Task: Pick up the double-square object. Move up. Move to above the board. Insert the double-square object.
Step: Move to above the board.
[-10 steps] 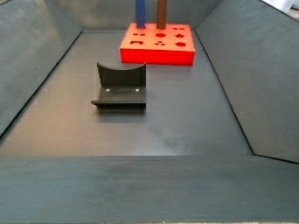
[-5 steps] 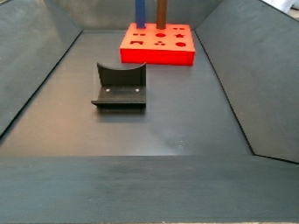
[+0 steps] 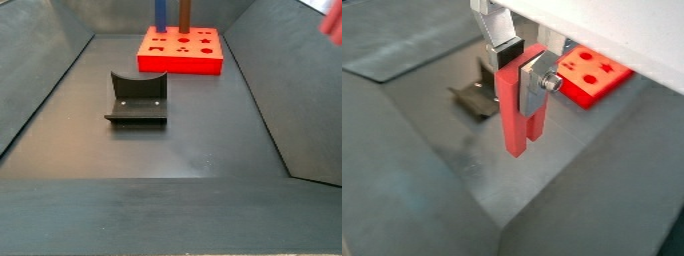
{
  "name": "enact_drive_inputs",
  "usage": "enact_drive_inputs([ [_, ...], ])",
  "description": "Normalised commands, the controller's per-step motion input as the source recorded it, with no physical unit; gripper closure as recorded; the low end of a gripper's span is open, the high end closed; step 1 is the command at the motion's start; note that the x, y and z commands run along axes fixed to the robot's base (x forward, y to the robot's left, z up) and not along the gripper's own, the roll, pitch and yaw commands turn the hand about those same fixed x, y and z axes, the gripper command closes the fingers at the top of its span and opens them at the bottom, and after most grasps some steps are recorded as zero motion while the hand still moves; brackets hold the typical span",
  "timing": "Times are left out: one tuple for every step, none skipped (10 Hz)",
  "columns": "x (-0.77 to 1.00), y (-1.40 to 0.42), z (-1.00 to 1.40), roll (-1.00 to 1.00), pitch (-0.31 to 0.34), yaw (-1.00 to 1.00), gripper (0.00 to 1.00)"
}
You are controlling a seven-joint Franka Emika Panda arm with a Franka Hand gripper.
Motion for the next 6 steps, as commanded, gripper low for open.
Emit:
enact_drive_inputs([
  [0.34,-1.00,0.04,0.06,0.223,-0.23,1.00],
  [0.34,-1.00,0.04,0.00,0.138,-0.09,1.00],
  [0.34,-1.00,0.04,0.00,0.111,-0.05,1.00],
  [0.35,-1.00,0.04,-0.01,0.093,-0.03,1.00],
  [0.35,-1.00,0.04,-0.02,0.078,-0.01,1.00],
  [0.35,-1.00,0.04,-0.02,0.078,0.00,1.00],
])
